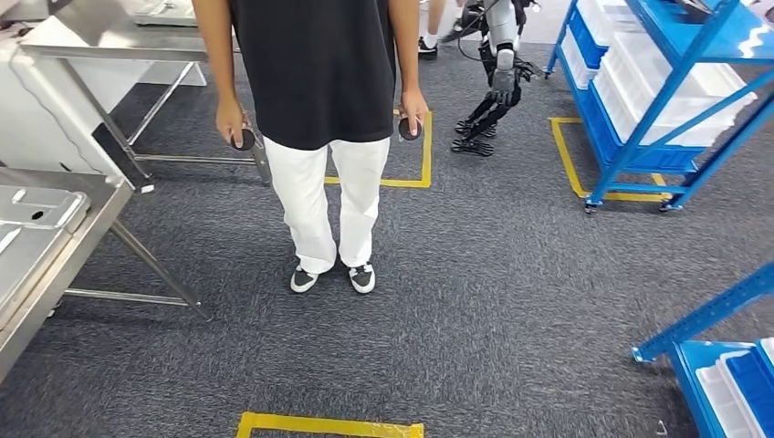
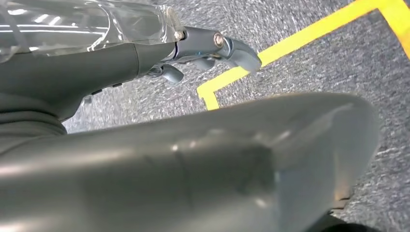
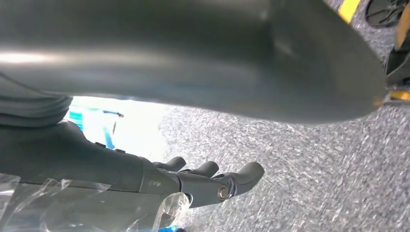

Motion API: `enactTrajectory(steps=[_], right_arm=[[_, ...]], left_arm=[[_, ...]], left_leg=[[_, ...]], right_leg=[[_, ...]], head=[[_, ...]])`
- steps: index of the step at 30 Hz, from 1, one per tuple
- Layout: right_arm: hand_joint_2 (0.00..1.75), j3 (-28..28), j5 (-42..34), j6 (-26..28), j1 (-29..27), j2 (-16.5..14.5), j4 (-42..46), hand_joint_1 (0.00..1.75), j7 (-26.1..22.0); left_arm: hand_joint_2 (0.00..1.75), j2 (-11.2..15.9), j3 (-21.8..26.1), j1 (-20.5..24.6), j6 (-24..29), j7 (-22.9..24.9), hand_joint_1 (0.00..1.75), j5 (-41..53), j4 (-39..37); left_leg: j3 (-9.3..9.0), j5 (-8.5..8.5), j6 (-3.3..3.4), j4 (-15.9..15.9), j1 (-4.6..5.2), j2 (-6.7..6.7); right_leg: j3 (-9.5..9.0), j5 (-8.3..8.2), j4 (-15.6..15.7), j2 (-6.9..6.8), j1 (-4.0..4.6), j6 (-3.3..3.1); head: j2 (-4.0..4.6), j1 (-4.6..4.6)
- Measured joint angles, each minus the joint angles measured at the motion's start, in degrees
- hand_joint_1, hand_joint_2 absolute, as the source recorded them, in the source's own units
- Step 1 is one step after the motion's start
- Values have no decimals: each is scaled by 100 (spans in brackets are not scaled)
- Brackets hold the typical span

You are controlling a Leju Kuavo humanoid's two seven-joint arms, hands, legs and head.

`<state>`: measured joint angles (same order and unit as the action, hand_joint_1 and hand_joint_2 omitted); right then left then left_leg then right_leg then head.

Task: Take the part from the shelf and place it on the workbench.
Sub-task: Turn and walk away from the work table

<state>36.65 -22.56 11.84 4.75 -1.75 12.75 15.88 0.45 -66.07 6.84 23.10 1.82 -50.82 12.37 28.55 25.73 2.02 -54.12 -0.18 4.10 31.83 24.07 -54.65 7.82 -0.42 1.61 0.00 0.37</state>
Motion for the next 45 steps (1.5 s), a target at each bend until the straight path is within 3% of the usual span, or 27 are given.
enactTrajectory(steps=[1, 3, 5, 7, 8, 9, 10, 12, 14, 16, 18, 21, 22, 23, 24, 25, 27, 29, 31, 32, 34, 36, 38, 39, 40, 43, 45], right_arm=[[0, -1, -36, 29, -11, 6, -2, 0, -24], [0, -3, -93, 70, -22, 19, -5, 0, -72], [0, -4, -107, 81, -12, 25, -5, 0, -109], [0, -4, -127, 90, -7, 29, -5, 0, -135], [0, -4, -146, 95, -9, 35, -5, 0, -145], [0, -5, -171, 104, -12, 42, -5, 0, -152], [0, -5, -191, 113, -13, 51, -5, 0, -160], [0, -8, -219, 131, -2, 65, -5, 0, -175], [0, -9, -240, 141, 12, 70, -5, 0, -195], [0, -10, -259, 145, 8, 81, -5, 0, -193], [0, -11, -265, 147, 5, 93, -5, 0, -176], [0, -13, -266, 147, 15, 101, -5, 0, -158], [0, -13, -268, 147, 13, 101, -5, 0, -154], [0, -13, -272, 146, 9, 101, -5, 0, -146], [0, -13, -276, 146, 3, 101, -5, 0, -137], [0, -13, -279, 146, -1, 101, -5, 0, -126], [0, -13, -280, 143, 3, 100, -5, 0, -98], [0, -13, -280, 139, 10, 100, -5, 0, -59], [0, -13, -281, 138, -8, 105, -8, 0, -29], [0, -13, -281, 137, -19, 110, -11, 0, -20], [0, -13, -281, 134, -24, 120, -16, 0, -9], [0, -13, -280, 132, -15, 121, -16, 0, -3], [0, -13, -281, 132, -16, 120, -16, 0, -1], [0, -13, -282, 132, -18, 121, -17, 0, -1], [0, -13, -282, 132, -20, 122, -17, 0, 1], [0, -13, -282, 132, -7, 127, -19, 0, 4], [0, -13, -284, 134, 1, 127, -19, 0, -6]], left_arm=[[0, -7, 0, 5, -14, -4, 0, -7, 0], [0, -15, 1, 18, -35, -10, 0, -16, 0], [0, -14, 1, 12, -53, -11, 0, -14, 0], [0, -14, 0, 3, -74, -15, 0, -14, 0], [0, -16, 0, 9, -84, -19, 0, -16, 1], [0, -20, 0, 24, -89, -23, 0, -19, 1], [0, -22, 1, 44, -92, -28, 0, -26, 1], [0, -23, 4, 89, -96, -42, 0, -52, 0], [0, -21, 9, 126, -97, -49, 0, -71, 0], [0, -25, 11, 158, -98, -34, 0, -72, 1], [0, -30, 12, 178, -99, -22, 0, -72, 2], [0, -38, 11, 139, -110, -19, 0, -71, 2], [0, -39, 11, 117, -115, -19, 0, -70, 2], [0, -40, 11, 97, -120, -17, 0, -71, 2], [0, -40, 11, 86, -122, -17, 0, -71, 2], [0, -40, 12, 82, -122, -16, 0, -71, 2], [0, -40, 13, 84, -121, -16, 0, -73, 2], [0, -41, 13, 82, -120, -17, 0, -75, 2], [0, -55, 13, 83, -119, -21, 0, -77, 2], [0, -64, 13, 90, -120, -23, 0, -78, 3], [0, -75, 15, 93, -119, -26, 0, -80, 3], [0, -73, 17, 73, -119, -26, 0, -80, 4], [0, -74, 17, 50, -121, -25, 0, -79, 4], [0, -74, 17, 46, -122, -24, 0, -78, 4], [0, -75, 17, 47, -122, -23, 0, -78, 4], [0, -76, 17, 51, -125, -22, 0, -77, 4], [0, -77, 17, 56, -132, -20, 0, -69, 4]], left_leg=[[1, -22, 30, 15, -1, -67], [-1, -66, 107, 56, -14, -210], [9, -80, 153, 69, -3, -376], [21, -80, 162, 67, 13, -560], [25, -78, 161, 65, 14, -643], [23, -76, 156, 64, 10, -721], [17, -70, 146, 59, 6, -785], [5, -40, 93, 36, 25, -892], [-10, -9, 27, 15, 56, -989], [-25, 6, -32, 8, 41, -1080], [45, 167, -98, -201, -3, -925], [538, 758, -152, -1331, -32, -535], [699, 873, -153, -1671, -31, -495], [777, 875, -145, -1821, -30, -476], [737, 754, -126, -1710, -28, -457], [598, 547, -101, -1381, -27, -414], [224, 135, -47, -504, -26, -162], [58, -8, -31, -73, -12, 7], [60, -33, -11, -30, 0, -84], [59, -58, 19, -8, -4, -144], [60, -105, 93, 41, -22, -280], [73, -114, 129, 48, -8, -439], [89, -114, 131, 45, 3, -610], [92, -113, 130, 43, 2, -687], [89, -110, 124, 42, -1, -757], [60, -81, 50, 19, 29, -929], [44, -63, -18, 11, 51, -1023]], right_leg=[[22, 0, -13, -2, -11, 28], [156, 176, -273, -262, -1, 65], [482, 571, -978, -602, 3, 93], [793, 839, -1674, -696, -19, 129], [817, 826, -1762, -714, -31, 146], [713, 707, -1601, -740, -45, 160], [497, 525, -1228, -806, -58, 173], [37, 248, -397, -1068, -60, 177], [-129, 187, -58, -1178, -35, 125], [-105, 164, -48, -1043, -14, 39], [-86, 128, -34, -928, -16, -39], [-44, 82, -34, -730, -17, -118], [-34, 74, -35, -647, -10, -127], [-29, 67, -37, -560, -4, -130], [-30, 61, -38, -472, -1, -126], [-34, 55, -39, -388, 0, -118], [-29, 38, -42, -239, -1, -89], [8, 14, -48, -117, -5, -40], [50, -17, -38, -8, -15, 28], [78, 3, -66, -49, -19, 53], [237, 234, -392, -323, -11, 90], [579, 654, -1151, -625, -15, 119], [821, 862, -1728, -709, -30, 155], [783, 805, -1708, -730, -36, 169], [614, 654, -1436, -764, -43, 178], [-72, 226, -245, -1070, -30, 152], [-153, 196, -37, -1097, 1, 84]], head=[[0, 1], [0, -5], [0, -13], [0, -13], [0, -13], [0, -13], [0, -13], [0, -14], [0, -7], [0, -3], [0, -1], [0, 5], [0, 5], [0, 5], [0, 5], [0, 5], [0, 5], [0, 3], [0, 1], [0, 0], [0, -10], [0, -20], [0, -19], [0, -19], [0, -19], [0, -19], [0, -14]])
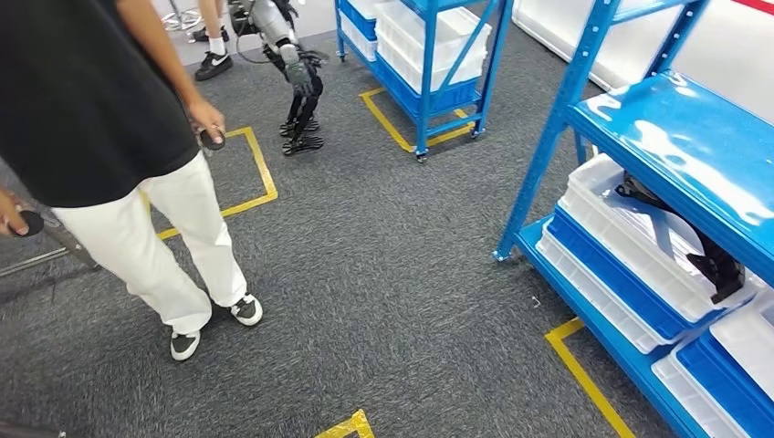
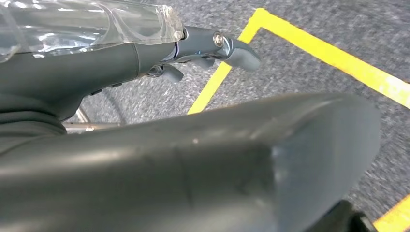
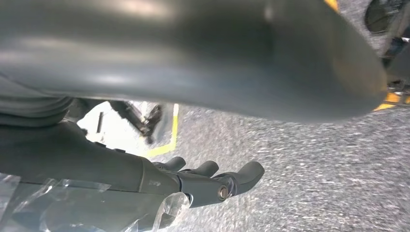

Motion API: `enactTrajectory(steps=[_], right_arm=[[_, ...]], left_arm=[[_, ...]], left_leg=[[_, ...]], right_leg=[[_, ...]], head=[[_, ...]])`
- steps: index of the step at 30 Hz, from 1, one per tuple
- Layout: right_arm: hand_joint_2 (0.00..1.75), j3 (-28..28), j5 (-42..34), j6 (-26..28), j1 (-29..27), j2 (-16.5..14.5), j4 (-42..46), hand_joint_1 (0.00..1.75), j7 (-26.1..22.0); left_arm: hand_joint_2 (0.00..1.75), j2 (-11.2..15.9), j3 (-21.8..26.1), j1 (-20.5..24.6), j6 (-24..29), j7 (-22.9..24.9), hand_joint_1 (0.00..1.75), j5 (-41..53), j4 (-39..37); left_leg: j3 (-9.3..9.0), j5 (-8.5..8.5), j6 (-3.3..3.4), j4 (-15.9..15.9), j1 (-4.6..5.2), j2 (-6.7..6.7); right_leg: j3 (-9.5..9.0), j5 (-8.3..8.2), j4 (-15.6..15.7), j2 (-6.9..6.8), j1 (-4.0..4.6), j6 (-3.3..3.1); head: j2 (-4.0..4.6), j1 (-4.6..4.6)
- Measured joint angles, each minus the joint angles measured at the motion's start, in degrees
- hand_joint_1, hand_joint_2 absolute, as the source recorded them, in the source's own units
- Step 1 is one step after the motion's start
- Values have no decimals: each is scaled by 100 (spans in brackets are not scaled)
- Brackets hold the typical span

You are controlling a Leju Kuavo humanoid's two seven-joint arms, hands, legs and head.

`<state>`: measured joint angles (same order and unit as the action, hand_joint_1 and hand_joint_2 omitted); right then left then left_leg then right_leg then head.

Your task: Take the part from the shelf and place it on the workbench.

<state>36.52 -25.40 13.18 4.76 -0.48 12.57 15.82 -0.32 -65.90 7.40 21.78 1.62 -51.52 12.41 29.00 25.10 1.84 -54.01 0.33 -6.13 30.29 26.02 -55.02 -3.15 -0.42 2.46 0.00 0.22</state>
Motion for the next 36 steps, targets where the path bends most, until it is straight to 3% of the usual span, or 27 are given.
enactTrajectory(steps=[2, 3, 4, 6, 7, 8, 9, 10, 11, 13, 15, 17, 19, 21, 23, 24, 25, 27, 29, 30, 32, 34, 36], right_arm=[[0, 0, -15, 2, -9, 1, -1, 0, -14], [0, 0, -25, 3, -12, 1, -2, 0, -19], [0, 0, -33, 3, -6, 1, -3, 0, -25], [0, 0, -40, 4, 8, 2, -5, 0, -31], [0, 0, -41, 4, 12, 2, -6, 0, -33], [0, 0, -41, 4, 10, 2, -7, 0, -35], [0, 0, -43, 5, 7, 2, -7, 0, -37], [0, 0, -44, 6, 3, 2, -7, 0, -38], [0, 0, -46, 7, 1, 2, -7, 0, -38], [0, 0, -55, 14, 5, -2, -7, 0, -37], [0, 0, -65, 27, 7, -3, -7, 0, -32], [0, 0, -77, 39, -5, 10, -11, 0, -24], [0, 0, -98, 47, -14, 25, -17, 0, -18], [0, 0, -115, 48, -4, 30, -20, 0, -20], [0, 0, -129, 50, 2, 31, -20, 0, -34], [0, 0, -141, 54, 0, 32, -20, 0, -44], [0, 0, -152, 58, -3, 35, -20, 0, -55], [0, 0, -167, 65, -4, 43, -19, 0, -86], [0, 0, -168, 66, 4, 46, -18, 0, -129], [0, 0, -169, 66, 6, 46, -18, 0, -144], [0, 0, -172, 66, 1, 46, -19, 0, -155], [0, 0, -177, 66, 1, 48, -20, 0, -149], [0, 0, -183, 66, 13, 51, -20, 0, -133]], left_arm=[[0, -3, 0, 19, -10, 2, 0, 16, 0], [0, -5, 0, 26, -13, 3, 0, 26, 0], [0, -7, 0, 28, -15, 5, 0, 31, 0], [0, -9, -1, 5, -16, 10, 0, 38, 0], [0, -10, -1, -13, -16, 12, 0, 41, 0], [0, -10, -2, -29, -16, 13, 0, 45, 0], [0, -11, -2, -40, -16, 12, 0, 49, 0], [0, -11, -2, -43, -16, 11, 0, 51, 0], [0, -12, -2, -40, -17, 11, 0, 52, 0], [0, -10, -2, -27, -18, 10, 0, 52, 0], [0, -10, -2, -18, -17, 9, 0, 50, 0], [0, -25, -2, -4, -18, 4, 0, 46, 1], [0, -43, -1, 17, -17, -3, 0, 45, 2], [0, -48, 0, 19, -21, -2, 0, 41, 2], [0, -49, 0, 9, -30, 8, 0, 23, 2], [0, -49, 0, 10, -34, 11, 0, 15, 2], [0, -50, 0, 17, -34, 13, 0, 11, 2], [0, -50, 0, 36, -34, 13, 0, 12, 2], [0, -46, 0, 54, -34, 11, 0, 13, 2], [0, -44, 0, 66, -34, 11, 0, 9, 2], [0, -43, 0, 97, -34, 8, 0, 3, 2], [0, -43, 0, 126, -34, 2, 0, 4, 2], [0, -43, 0, 122, -34, -2, 0, 8, 2]], left_leg=[[-16, 26, -68, -20, -27, -35], [9, 100, -105, -110, -47, 58], [89, 240, -136, -314, -65, 194], [423, 653, -171, -1070, -84, 474], [617, 827, -176, -1487, -86, 522], [750, 905, -174, -1767, -86, 543], [778, 865, -165, -1821, -86, 555], [688, 716, -147, -1623, -86, 572], [499, 497, -120, -1217, -85, 640], [116, 153, -56, -362, -86, 947], [-23, 61, -28, -17, -67, 1112], [-27, 29, 0, 17, -58, 985], [-38, -17, 69, 69, -74, 846], [-37, -32, 114, 91, -73, 674], [-25, -27, 121, 89, -63, 482], [-22, -23, 120, 88, -65, 394], [-26, -18, 113, 86, -69, 319], [-51, 7, 72, 75, -73, 190], [-78, 45, 2, 54, -48, 85], [-89, 57, -32, 49, -33, 37], [-112, 73, -97, 49, -44, -43], [-58, 223, -165, -138, -81, 111], [230, 602, -207, -810, -102, 402]], right_leg=[[19, -24, 12, 116, 3, -81], [22, -40, 19, 171, -2, -121], [26, -61, 26, 223, -13, -160], [54, -89, 25, 341, -18, -210], [70, -100, 24, 414, -13, -225], [82, -109, 22, 497, -8, -231], [87, -117, 22, 584, -4, -231], [87, -125, 21, 671, -3, -226], [86, -133, 21, 755, -4, -215], [101, -151, 17, 901, -7, -180], [141, -174, 16, 1022, -19, -123], [181, -192, 15, 1083, -37, -56], [284, -52, -183, 811, -26, -12], [593, 336, -848, 467, -18, 19], [932, 641, -1578, 392, -35, 61], [974, 640, -1695, 380, -45, 81], [887, 528, -1564, 358, -57, 97], [426, 167, -754, 147, -76, 122], [79, -31, -109, -49, -62, 85], [36, -37, -8, -72, -47, 53], [58, -47, -5, 54, -30, -35], [67, -72, 7, 166, -37, -113], [82, -98, 10, 287, -49, -172]], head=[[0, 0], [0, 2], [0, 2], [0, 8], [0, 8], [0, 8], [0, 8], [0, 8], [0, 8], [0, 8], [0, 7], [0, 7], [0, -5], [0, -21], [0, -21], [0, -21], [0, -21], [0, -22], [0, -13], [0, -7], [0, 0], [0, 1], [0, 5]])
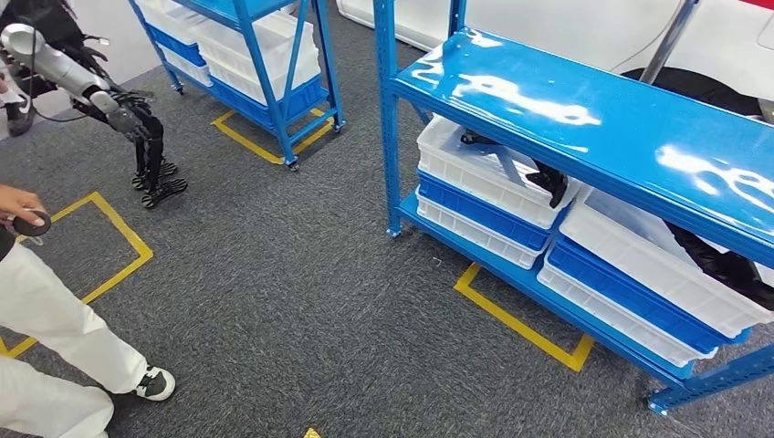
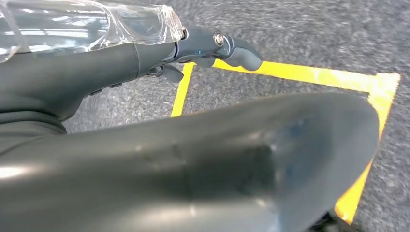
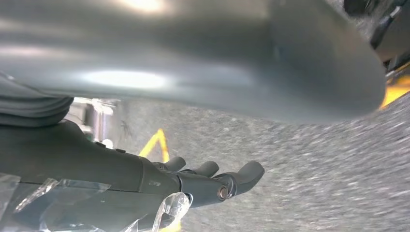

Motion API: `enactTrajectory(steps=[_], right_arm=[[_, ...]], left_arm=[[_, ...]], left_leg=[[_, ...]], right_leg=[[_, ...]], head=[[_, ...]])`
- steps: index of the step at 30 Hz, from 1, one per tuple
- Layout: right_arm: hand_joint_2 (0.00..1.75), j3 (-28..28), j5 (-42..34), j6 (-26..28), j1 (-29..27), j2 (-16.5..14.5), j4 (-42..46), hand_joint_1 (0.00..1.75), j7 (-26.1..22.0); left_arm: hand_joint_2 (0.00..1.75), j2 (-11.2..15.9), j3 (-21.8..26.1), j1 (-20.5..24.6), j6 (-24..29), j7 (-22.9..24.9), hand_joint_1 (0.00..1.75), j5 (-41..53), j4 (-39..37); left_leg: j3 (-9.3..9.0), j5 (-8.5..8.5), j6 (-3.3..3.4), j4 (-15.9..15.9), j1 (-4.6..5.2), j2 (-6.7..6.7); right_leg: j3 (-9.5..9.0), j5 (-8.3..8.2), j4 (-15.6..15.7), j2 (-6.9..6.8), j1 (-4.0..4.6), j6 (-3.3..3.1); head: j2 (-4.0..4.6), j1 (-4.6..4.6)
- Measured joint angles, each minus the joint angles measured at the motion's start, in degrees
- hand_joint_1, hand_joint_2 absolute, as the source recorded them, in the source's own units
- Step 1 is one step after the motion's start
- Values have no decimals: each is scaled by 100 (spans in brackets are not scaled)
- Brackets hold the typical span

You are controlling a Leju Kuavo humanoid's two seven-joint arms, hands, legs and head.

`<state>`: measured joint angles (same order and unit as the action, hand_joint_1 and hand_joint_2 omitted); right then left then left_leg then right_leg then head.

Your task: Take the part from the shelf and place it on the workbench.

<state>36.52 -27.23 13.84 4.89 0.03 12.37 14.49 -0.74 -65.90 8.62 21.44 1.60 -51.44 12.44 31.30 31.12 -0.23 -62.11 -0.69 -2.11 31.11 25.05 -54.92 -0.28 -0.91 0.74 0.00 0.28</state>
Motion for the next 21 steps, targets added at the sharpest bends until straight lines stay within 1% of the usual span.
enactTrajectory(steps=[1, 2, 3, 4, 5, 6, 7, 8, 9, 10, 11, 12, 13, 14, 15, 16, 17, 18, 19, 20, 21], right_arm=[[0, 0, -2, 0, 4, 1, 0, 0, 7], [0, 0, -4, 0, 4, 1, 0, 0, 11], [0, 0, -5, 0, 1, 1, 0, 0, 12], [0, 0, -8, 0, -4, 1, 0, 0, 13], [0, 0, -10, 0, -7, 1, 0, 0, 14], [0, 0, -12, 0, -10, 1, 0, 0, 15], [0, 0, -13, 0, -9, 0, 0, 0, 15], [0, 0, -12, 0, -7, -1, 0, 0, 15], [0, 0, -12, 0, -7, -1, 0, 0, 15], [0, 0, -12, 0, -8, -2, 0, 0, 15], [0, 0, -13, 1, -13, 3, -2, 0, 15], [0, 0, -14, 1, -19, 10, -4, 0, 15], [0, 1, -16, 2, -22, 18, -6, 0, 15], [0, 1, -22, 2, -22, 25, -8, 0, 15], [0, 2, -28, 2, -19, 27, -9, 0, 15], [0, 2, -34, 2, -15, 26, -9, 0, 15], [0, 2, -38, 2, -13, 25, -9, 0, 14], [0, 2, -40, 3, -14, 23, -9, 0, 13], [0, 2, -44, 7, -16, 24, -9, 0, 11], [0, 2, -48, 11, -20, 28, -9, 0, 11], [0, 2, -51, 16, -21, 33, -9, 0, 10]], left_arm=[[0, -1, 0, -13, 0, -1, 0, 0, 0], [0, -1, 0, -29, 0, 1, 0, 0, 0], [0, -2, 0, -40, 0, 2, 0, 1, 0], [0, -2, -1, -46, 0, 4, 0, 2, 0], [0, -1, -1, -49, 0, 5, 0, 3, 0], [0, -1, -1, -47, 0, 6, 0, 4, 0], [0, 1, -1, -43, 0, 6, 0, 5, 0], [0, 1, 0, -38, 0, 7, 0, 5, 0], [0, 2, 0, -33, 0, 7, 0, 5, 0], [0, 2, -1, -32, -1, 7, 0, 5, 0], [0, -5, -1, -33, -1, 8, 0, 5, 1], [0, -12, -1, -32, -4, 9, 0, 5, 1], [0, -19, -1, -29, -8, 12, 0, 7, 2], [0, -25, 0, -27, -11, 15, 0, 8, 2], [0, -26, 0, -29, -16, 18, 0, 9, 2], [0, -26, 0, -41, -19, 20, 0, 10, 2], [0, -26, 0, -56, -20, 22, 0, 11, 2], [0, -26, 0, -68, -22, 23, 0, 15, 2], [0, -26, 0, -71, -23, 24, 0, 19, 2], [0, -27, 0, -68, -26, 24, 0, 22, 2], [0, -29, 0, -60, -29, 24, 0, 25, 2]], left_leg=[[211, 206, -6, -454, -1, 85], [396, 334, -6, -826, -1, 123], [499, 353, 3, -1016, 0, 142], [482, 250, 24, -948, 2, 157], [357, 53, 56, -649, 6, 192], [156, -188, 99, -199, 15, 281], [-41, -371, 147, 249, 24, 411], [-178, -488, 176, 575, 33, 513], [-252, -538, 196, 761, 47, 580], [-268, -531, 203, 816, 60, 579], [-267, -548, 211, 833, 57, 518], [-273, -570, 233, 854, 52, 457], [-276, -592, 263, 879, 39, 397], [-278, -614, 293, 904, 25, 329], [-276, -622, 312, 912, 28, 253], [-271, -621, 326, 913, 32, 175], [-268, -619, 329, 911, 37, 86], [-266, -616, 327, 910, 38, 1], [-266, -611, 321, 907, 34, -74], [-273, -602, 307, 904, 25, -142], [-288, -589, 284, 899, 18, -200]], right_leg=[[13, -10, -1, 70, 4, -22], [26, -17, -2, 151, 9, -34], [33, -24, -3, 236, 16, -40], [34, -31, -3, 323, 23, -41], [31, -38, -3, 410, 27, -36], [28, -45, -3, 494, 30, -27], [32, -52, -7, 567, 39, -12], [43, -61, -10, 632, 41, 7], [60, -71, -12, 684, 38, 32], [80, -83, -7, 735, 31, 64], [99, -96, 1, 785, 25, 101], [120, -87, -20, 744, 21, 131], [164, -25, -101, 627, 29, 157], [257, 107, -300, 466, 36, 176], [406, 302, -628, 282, 32, 188], [597, 514, -1036, 172, 30, 207], [776, 675, -1422, 128, 18, 226], [883, 736, -1659, 107, 10, 244], [878, 687, -1680, 90, -1, 261], [747, 537, -1455, 52, -15, 277], [519, 341, -1055, -46, -29, 292]], head=[[0, 1], [0, 2], [0, 3], [0, 3], [0, 3], [0, 3], [0, 2], [0, 2], [0, 2], [0, 2], [0, 2], [0, 2], [0, -7], [0, -15], [0, -22], [0, -30], [0, -30], [0, -30], [0, -30], [0, -30], [0, -31]])
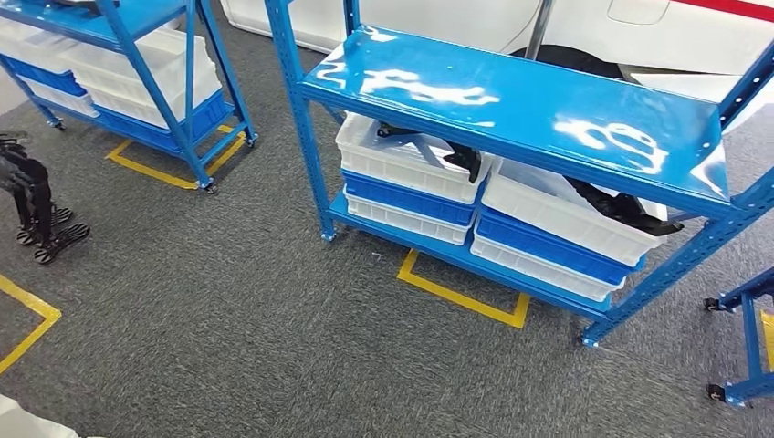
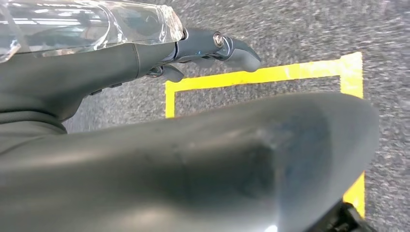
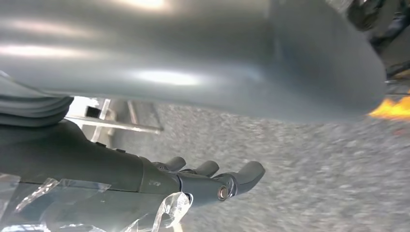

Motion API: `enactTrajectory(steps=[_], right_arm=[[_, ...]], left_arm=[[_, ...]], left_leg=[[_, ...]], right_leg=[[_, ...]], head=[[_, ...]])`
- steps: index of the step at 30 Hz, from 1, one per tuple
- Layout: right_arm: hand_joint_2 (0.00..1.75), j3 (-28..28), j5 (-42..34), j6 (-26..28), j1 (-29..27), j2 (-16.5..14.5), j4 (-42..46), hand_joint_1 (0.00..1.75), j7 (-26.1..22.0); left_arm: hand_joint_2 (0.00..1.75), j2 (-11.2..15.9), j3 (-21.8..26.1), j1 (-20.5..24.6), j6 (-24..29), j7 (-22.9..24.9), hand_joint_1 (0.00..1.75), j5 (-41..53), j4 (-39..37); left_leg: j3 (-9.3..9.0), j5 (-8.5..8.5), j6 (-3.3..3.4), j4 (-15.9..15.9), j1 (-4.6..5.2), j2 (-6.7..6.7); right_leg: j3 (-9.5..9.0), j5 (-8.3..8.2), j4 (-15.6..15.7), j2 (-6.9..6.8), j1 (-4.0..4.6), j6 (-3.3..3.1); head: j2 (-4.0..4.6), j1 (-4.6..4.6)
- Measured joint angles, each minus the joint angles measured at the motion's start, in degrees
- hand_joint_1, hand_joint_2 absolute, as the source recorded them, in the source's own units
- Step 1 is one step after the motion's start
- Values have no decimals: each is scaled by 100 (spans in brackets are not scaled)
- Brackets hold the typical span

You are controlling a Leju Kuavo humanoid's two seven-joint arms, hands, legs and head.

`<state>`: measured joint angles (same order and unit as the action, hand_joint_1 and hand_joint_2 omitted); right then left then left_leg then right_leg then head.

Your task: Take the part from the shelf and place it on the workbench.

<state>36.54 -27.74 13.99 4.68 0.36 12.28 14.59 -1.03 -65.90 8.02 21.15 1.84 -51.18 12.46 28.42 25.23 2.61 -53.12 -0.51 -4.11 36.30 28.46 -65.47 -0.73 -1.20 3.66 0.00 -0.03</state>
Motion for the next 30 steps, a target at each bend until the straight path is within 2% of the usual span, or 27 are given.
enactTrajectory(steps=[1, 2, 3, 4, 5, 6, 8, 10, 11, 12, 13, 14, 15, 17, 18, 19, 21, 23, 25, 26, 27, 28, 30], right_arm=[[0, 0, -3, 3, 3, -1, 0, 0, -2], [0, 0, -7, 3, 9, -2, 0, 0, -8], [0, 1, -13, 2, 15, -5, 0, 0, -14], [0, 1, -23, 2, 20, -10, 0, 0, -19], [0, 1, -32, 2, 20, -10, 0, 0, -23], [0, 1, -39, 2, 17, -10, 0, 0, -23], [0, 1, -43, 2, 20, -9, 0, 0, -23], [0, 1, -43, 3, 31, -9, 0, 0, -26], [0, 1, -43, 4, 34, -9, 0, 0, -27], [0, 1, -43, 3, 32, -9, 0, 0, -29], [0, 1, -44, 3, 28, -9, 0, 0, -29], [0, 1, -44, 2, 23, -9, 0, 0, -28], [0, 1, -45, 2, 18, -10, 0, 0, -28], [0, 1, -46, 2, 18, -18, 0, 0, -27], [0, 1, -48, 2, 16, -22, 0, 0, -26], [0, 1, -49, 2, 10, -26, 0, 0, -25], [0, 1, -51, 2, -10, -17, -2, 0, -22], [0, 2, -52, 3, -22, -7, -5, 0, -21], [0, 3, -52, 2, -14, -5, -7, 0, -21], [0, 3, -52, 2, -7, -5, -7, 0, -23], [0, 3, -52, 2, -3, -5, -7, 0, -26], [0, 3, -52, 2, -2, -4, -7, 0, -27], [0, 3, -52, 2, -7, 0, -7, 0, -29]], left_arm=[[0, 2, 0, 7, -5, -1, 0, 1, 0], [0, 3, 0, 15, -14, -1, 0, 4, 0], [0, 5, 0, 23, -22, -1, 0, 9, 0], [0, 8, 0, 33, -32, -1, 0, 13, 0], [0, 7, 0, 46, -41, -1, 0, 17, 0], [0, 7, 0, 59, -47, -1, 0, 20, 0], [0, 7, 0, 72, -56, -2, 0, 22, 0], [0, 7, 0, 53, -72, 0, 0, 20, 0], [0, 7, -1, 36, -81, 5, 0, 19, 0], [0, 7, -1, 22, -91, 15, 0, 17, 0], [0, 7, -1, 15, -98, 30, 0, 15, 0], [0, 7, -1, 13, -103, 44, 0, 12, 0], [0, 7, 0, 14, -107, 55, 0, 9, 0], [0, 22, 0, 22, -107, 66, 0, 3, -1], [0, 29, -1, 29, -107, 69, 0, 3, -1], [0, 36, -1, 40, -108, 72, 0, 2, -1], [0, 25, -2, 61, -110, 73, 0, 2, 1], [0, 11, -1, 71, -111, 73, 0, 1, 3], [0, 7, 0, 56, -114, 73, 0, -1, 4], [0, 7, 0, 43, -119, 73, 0, -2, 4], [0, 6, 0, 32, -124, 72, 0, -3, 4], [0, 3, 0, 27, -131, 72, 0, -3, 4], [0, -2, 0, 29, -136, 72, 0, -3, 4]], left_leg=[[-17, 23, -35, -12, 11, -54], [-34, 49, -74, -23, 25, -106], [-53, 71, -110, -30, 49, -157], [-68, 87, -138, -33, 64, -208], [-84, 95, -161, -30, 58, -263], [-94, 118, -192, -47, 39, -249], [2, 322, -258, -321, -5, -12], [336, 727, -292, -1060, -18, 271], [541, 901, -291, -1485, -17, 317], [691, 977, -281, -1776, -16, 337], [744, 934, -261, -1851, -13, 350], [685, 780, -227, -1681, -5, 374], [524, 549, -179, -1297, 6, 436], [178, 170, -78, -458, 34, 678], [76, 80, -55, -209, 49, 752], [40, 59, -50, -109, 64, 778], [32, 35, -51, -78, 66, 657], [24, -4, -7, -33, 38, 534], [26, -22, 28, -13, 29, 381], [35, -21, 34, -14, 32, 295], [41, -20, 33, -15, 31, 206], [45, -18, 29, -17, 25, 125], [38, -10, 13, -21, 7, 22]], right_leg=[[-233, -145, 422, -165, 1, 11], [-412, -247, 754, -283, 3, -9], [-511, -283, 947, -367, 10, -43], [-525, -270, 1001, -373, 25, -89], [-513, -280, 999, -289, 30, -145], [-504, -289, 1000, -227, 33, -184], [-487, -322, 1008, -96, 27, -257], [-457, -351, 1010, 43, 26, -310], [-442, -362, 1009, 124, 35, -329], [-430, -371, 1008, 215, 45, -340], [-426, -378, 1008, 310, 55, -346], [-428, -385, 1008, 403, 64, -349], [-435, -391, 1008, 493, 71, -346], [-434, -406, 1006, 644, 82, -326], [-418, -413, 1004, 709, 86, -308], [-399, -423, 1004, 767, 85, -284], [-364, -435, 999, 837, 82, -232], [-277, -292, 807, 584, 85, -186], [17, 104, 165, 238, 77, -136], [211, 306, -251, 172, 64, -109], [360, 431, -584, 145, 51, -81], [414, 446, -733, 132, 37, -57], [295, 283, -564, 98, 15, -23]], head=[[0, -3], [0, -2], [0, 4], [0, 9], [0, 15], [0, 18], [0, 19], [0, 24], [0, 26], [0, 26], [0, 27], [0, 27], [0, 27], [0, 27], [0, 29], [0, 28], [0, 28], [0, 20], [0, 12], [0, 10], [0, 10], [0, 11], [0, 11]])
